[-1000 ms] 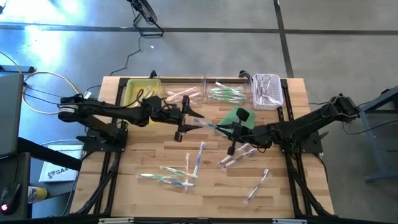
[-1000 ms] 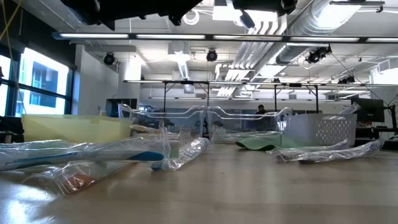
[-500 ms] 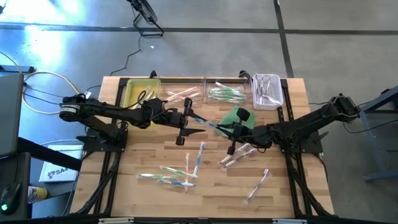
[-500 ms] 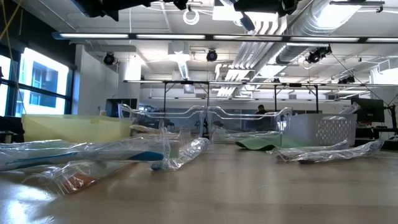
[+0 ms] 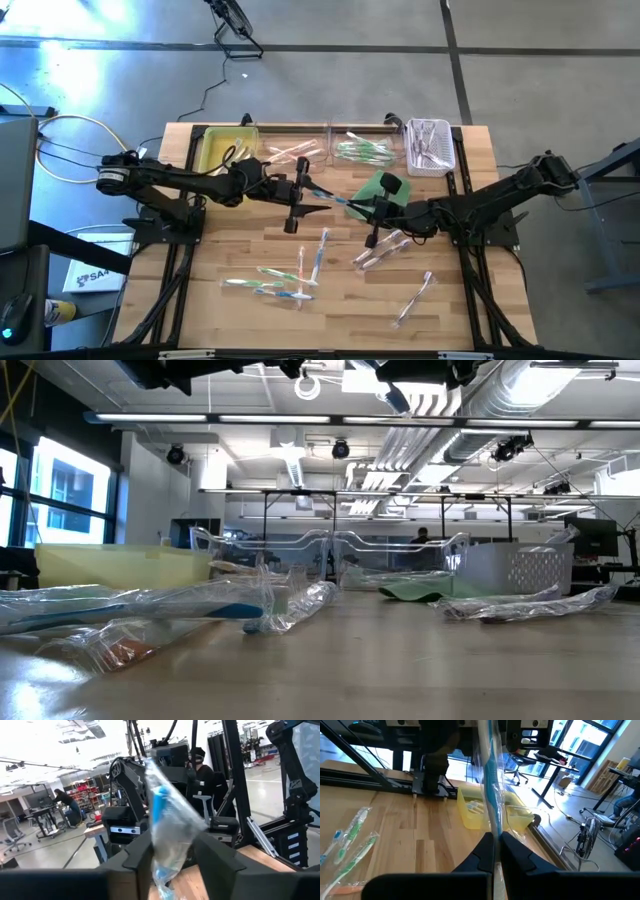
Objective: Pick & Place Toothbrushes
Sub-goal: Put the blue toothbrush into the yellow bin
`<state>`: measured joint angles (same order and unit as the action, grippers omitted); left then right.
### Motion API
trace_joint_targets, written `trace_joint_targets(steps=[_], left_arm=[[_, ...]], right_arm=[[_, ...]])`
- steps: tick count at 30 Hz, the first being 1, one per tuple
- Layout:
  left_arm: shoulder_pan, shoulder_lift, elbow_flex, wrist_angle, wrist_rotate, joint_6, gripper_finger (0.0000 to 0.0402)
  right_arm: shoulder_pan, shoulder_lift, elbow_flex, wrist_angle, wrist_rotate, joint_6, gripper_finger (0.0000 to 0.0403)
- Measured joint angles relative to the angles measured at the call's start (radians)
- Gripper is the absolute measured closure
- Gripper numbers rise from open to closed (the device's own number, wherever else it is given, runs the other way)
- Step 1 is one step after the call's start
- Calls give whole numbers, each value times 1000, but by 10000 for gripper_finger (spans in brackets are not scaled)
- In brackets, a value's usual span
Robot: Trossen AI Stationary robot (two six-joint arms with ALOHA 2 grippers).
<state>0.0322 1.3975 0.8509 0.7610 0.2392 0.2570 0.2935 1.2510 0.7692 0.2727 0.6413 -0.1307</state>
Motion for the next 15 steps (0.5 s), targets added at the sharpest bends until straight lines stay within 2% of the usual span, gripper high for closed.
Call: trace_joint_targets(steps=[7, 12, 15], left_arm=[[0, 0, 0, -1, -2, -1, 355], [0, 0, 0, -9, 10, 1, 359], [0, 0, 0, -10, 32, 0, 370]], right_arm=[[0, 0, 0, -14, -4, 2, 398], [0, 0, 0, -17, -29, 4, 398], [0, 0, 0, -15, -56, 6, 384]])
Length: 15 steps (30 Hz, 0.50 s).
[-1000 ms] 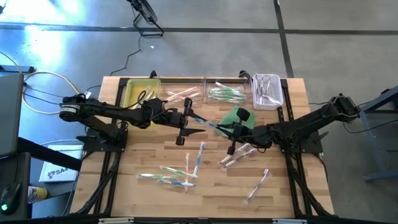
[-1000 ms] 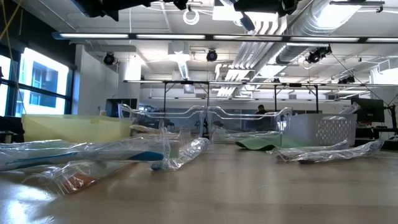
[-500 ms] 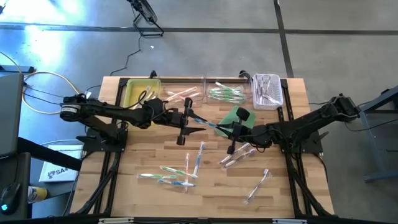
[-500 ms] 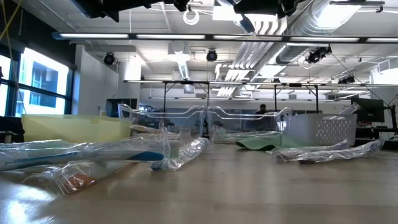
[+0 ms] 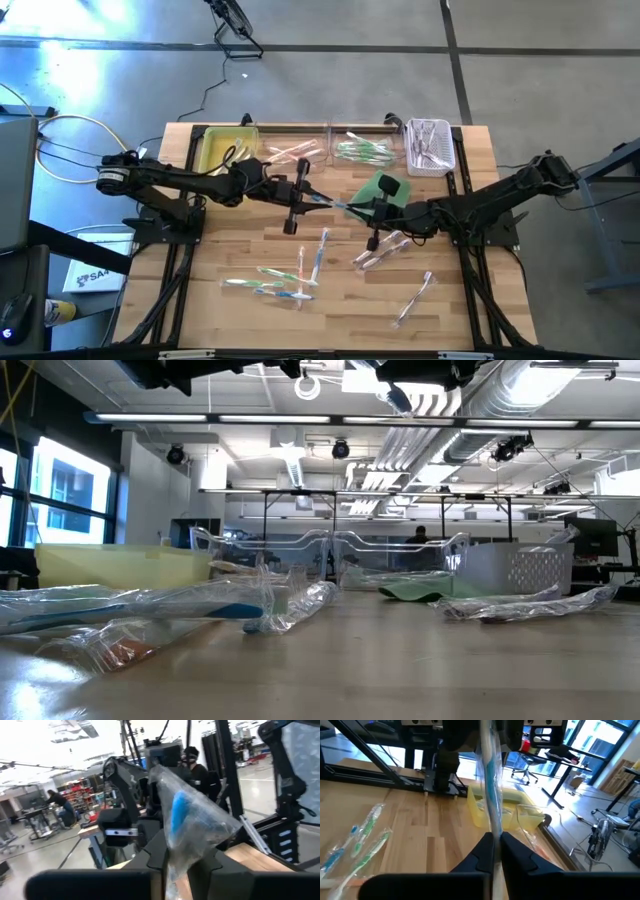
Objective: Pick & Place Toothbrushes
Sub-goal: Put the blue toothbrush into the yellow bin
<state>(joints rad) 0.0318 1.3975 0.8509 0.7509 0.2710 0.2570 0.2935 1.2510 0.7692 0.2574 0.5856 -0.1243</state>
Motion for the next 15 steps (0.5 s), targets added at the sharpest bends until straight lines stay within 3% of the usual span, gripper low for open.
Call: trace_joint_targets(steps=[11, 15], left_arm=[[1, -18, 0, -38, 7, 23, 382], [37, -95, 0, -155, 37, 32, 382]], right_arm=[[47, -46, 0, -6, 32, -3, 226], [109, -125, 0, -50, 39, 15, 195]])
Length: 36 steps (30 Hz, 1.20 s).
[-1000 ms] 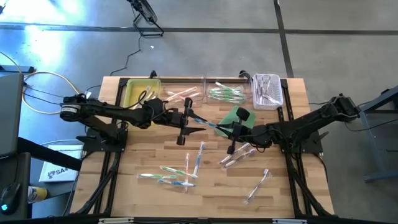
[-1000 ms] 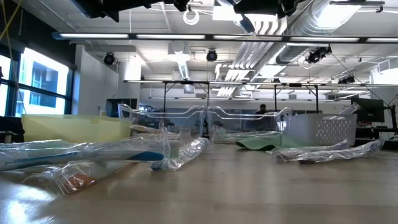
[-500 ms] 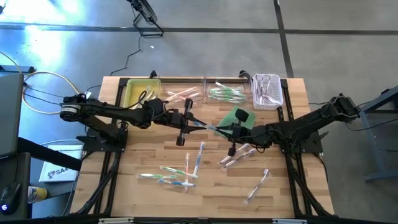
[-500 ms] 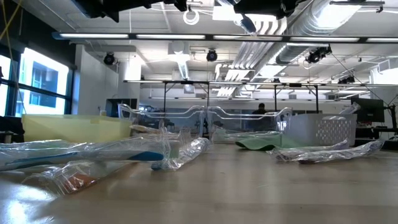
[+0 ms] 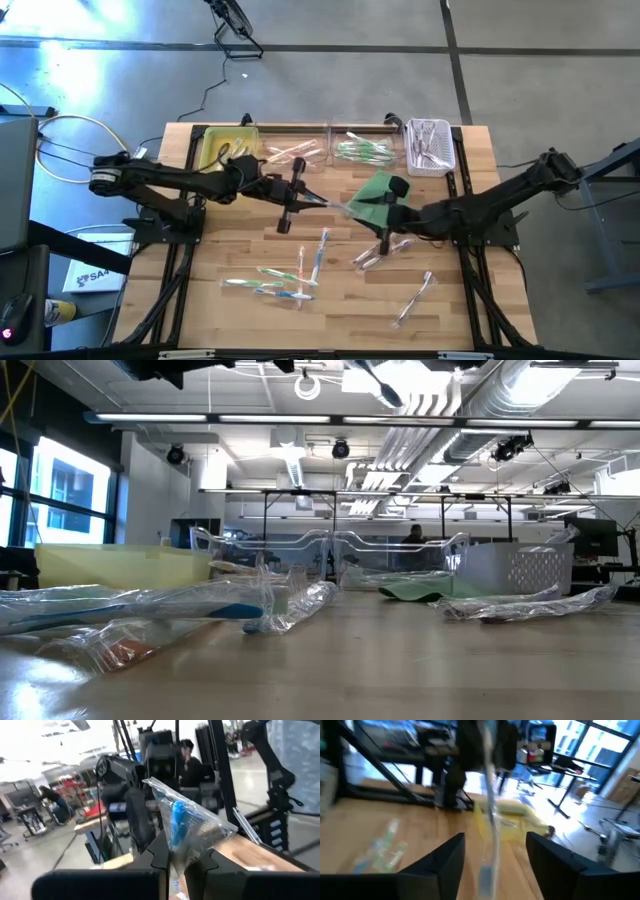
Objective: Pick & Place Toothbrushes
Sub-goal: Put the blue toothbrush into the yellow bin
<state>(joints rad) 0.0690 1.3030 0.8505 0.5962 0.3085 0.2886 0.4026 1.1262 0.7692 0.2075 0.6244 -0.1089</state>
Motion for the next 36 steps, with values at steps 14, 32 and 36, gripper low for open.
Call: trace_joint_targets(steps=[14, 32, 36], left_arm=[[231, -440, 0, -655, -37, -39, 382], [533, -598, 0, -1292, -322, -87, 381], [591, -578, 0, -1350, -323, -89, 381]], right_arm=[[102, -103, 2, -381, -40, 348, 272], [102, -66, 2, -412, -46, 378, 384], [102, -38, 2, -412, -52, 377, 387]])
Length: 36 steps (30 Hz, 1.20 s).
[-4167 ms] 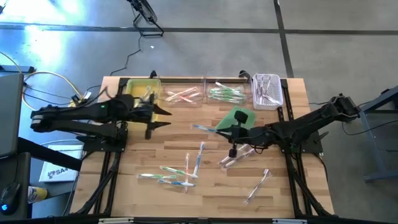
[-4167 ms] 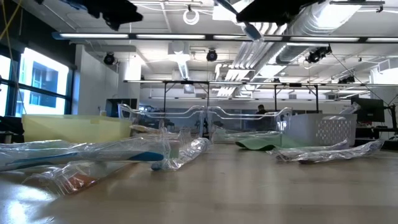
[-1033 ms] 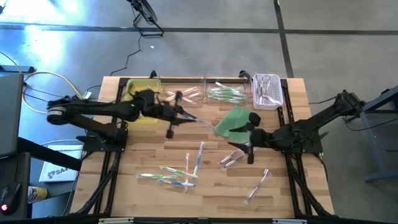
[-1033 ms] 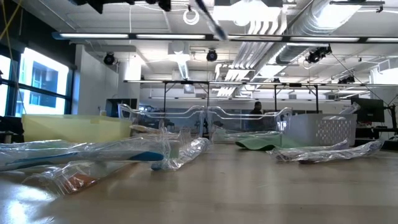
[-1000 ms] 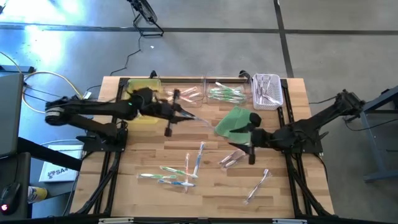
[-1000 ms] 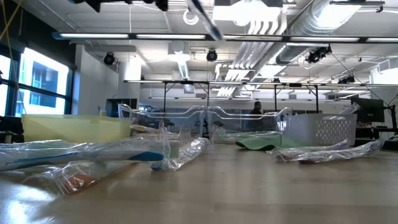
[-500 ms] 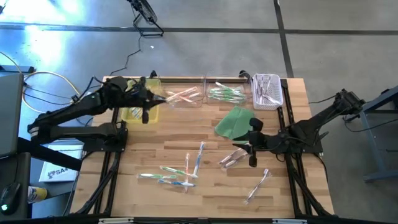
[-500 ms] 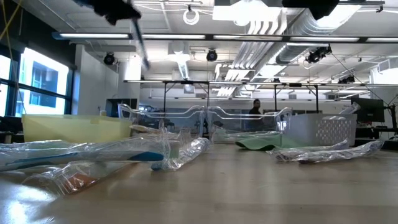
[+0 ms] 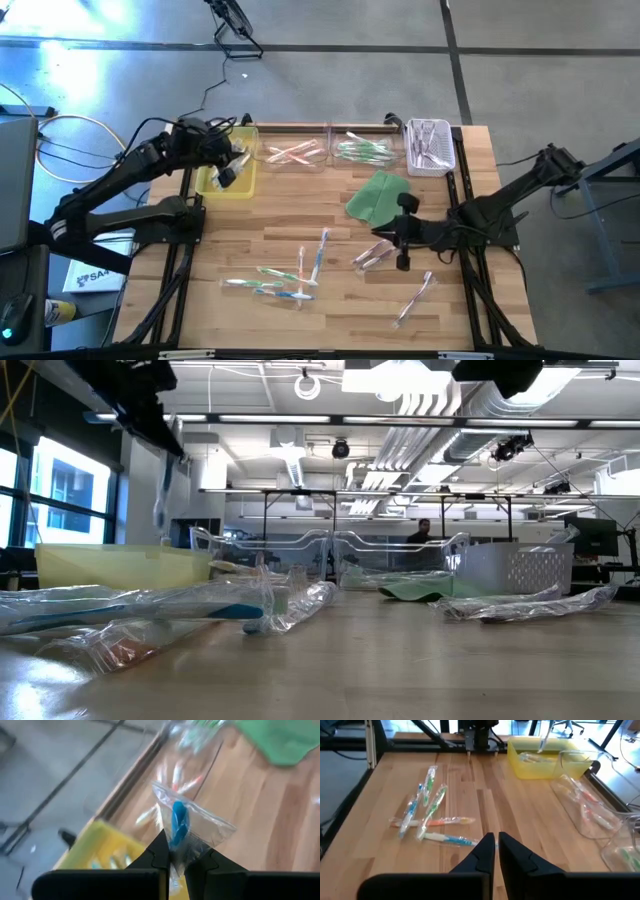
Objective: Pick & Place Toothbrushes
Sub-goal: Put the blue toothbrush into the yellow bin
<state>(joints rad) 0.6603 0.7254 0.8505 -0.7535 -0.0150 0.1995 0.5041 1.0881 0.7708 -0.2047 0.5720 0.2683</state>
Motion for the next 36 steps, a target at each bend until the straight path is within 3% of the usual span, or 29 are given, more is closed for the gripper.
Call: trace_joint_targets(steps=[8, 18, 27, 30, 36], left_arm=[[55, 83, 0, -142, 12, -14, 381], [53, 217, 0, -144, 69, -23, 381], [54, 316, 0, -139, -24, -64, 377], [54, 329, 0, -139, -95, -87, 354], [54, 337, -1, -135, -231, -111, 269]], right_arm=[[0, 50, 0, 0, 0, -2, 389], [0, 60, -1, 22, 1, -2, 392], [0, 60, -1, 23, 1, -2, 392], [0, 60, -1, 23, 1, -2, 392], [0, 60, -1, 23, 1, 0, 392]])
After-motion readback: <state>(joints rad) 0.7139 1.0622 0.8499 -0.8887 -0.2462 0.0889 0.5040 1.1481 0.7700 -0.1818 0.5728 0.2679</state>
